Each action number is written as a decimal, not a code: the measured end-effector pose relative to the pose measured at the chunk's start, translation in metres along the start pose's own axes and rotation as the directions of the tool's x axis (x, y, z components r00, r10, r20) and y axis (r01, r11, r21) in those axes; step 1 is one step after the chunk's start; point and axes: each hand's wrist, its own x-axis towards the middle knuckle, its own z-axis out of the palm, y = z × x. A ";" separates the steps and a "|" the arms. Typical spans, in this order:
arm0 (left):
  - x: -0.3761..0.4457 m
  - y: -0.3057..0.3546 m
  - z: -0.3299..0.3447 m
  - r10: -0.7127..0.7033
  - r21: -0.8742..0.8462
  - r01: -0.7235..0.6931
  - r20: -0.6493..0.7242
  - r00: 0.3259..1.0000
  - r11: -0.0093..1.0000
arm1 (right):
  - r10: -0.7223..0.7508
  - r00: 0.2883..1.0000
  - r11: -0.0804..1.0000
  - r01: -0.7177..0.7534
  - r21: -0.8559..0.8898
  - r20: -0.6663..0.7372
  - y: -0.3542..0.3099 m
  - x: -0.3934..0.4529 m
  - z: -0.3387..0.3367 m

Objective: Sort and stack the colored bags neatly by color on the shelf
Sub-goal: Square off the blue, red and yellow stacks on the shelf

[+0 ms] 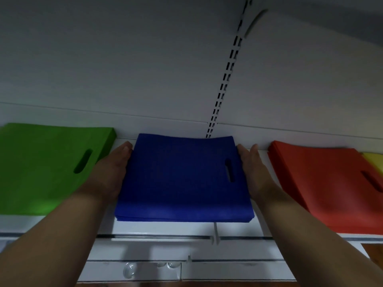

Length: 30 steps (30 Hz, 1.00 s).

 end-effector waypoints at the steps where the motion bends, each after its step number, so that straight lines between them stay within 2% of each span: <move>1: -0.002 0.000 0.002 0.005 0.000 -0.005 0.003 1.000 1.000 | -0.006 1.000 1.000 0.005 -0.025 -0.020 -0.003 -0.002 0.002; 6: -0.005 0.000 0.000 0.078 0.104 -0.073 -0.043 0.996 0.992 | 0.006 0.999 1.000 -0.007 -0.011 -0.053 -0.006 0.001 0.001; 15: 0.003 0.011 0.004 -0.039 0.103 0.037 0.022 0.999 0.994 | -0.014 0.997 1.000 0.013 -0.023 -0.070 -0.017 0.001 0.013; 21: -0.021 0.007 -0.006 0.049 0.177 -0.045 -0.018 0.999 0.983 | -0.027 0.995 0.999 0.030 0.027 -0.094 -0.002 -0.019 0.005; 22: -0.026 0.005 -0.011 0.047 0.140 -0.042 -0.039 0.998 0.989 | -0.050 0.991 0.998 0.054 0.024 -0.121 0.005 -0.029 0.002; 26: -0.046 -0.008 -0.016 -0.077 0.048 0.076 0.029 0.997 0.996 | -0.047 0.998 0.974 0.053 0.222 -0.030 0.030 -0.055 0.004; 27: -0.049 -0.011 -0.012 -0.107 0.045 0.103 0.085 0.991 0.994 | -0.064 0.998 0.974 0.069 0.216 -0.030 0.029 -0.060 0.010; 30: -0.061 -0.009 0.001 -0.120 0.078 0.113 0.092 0.989 0.991 | -0.070 0.997 0.974 0.075 0.215 -0.031 0.024 -0.067 0.017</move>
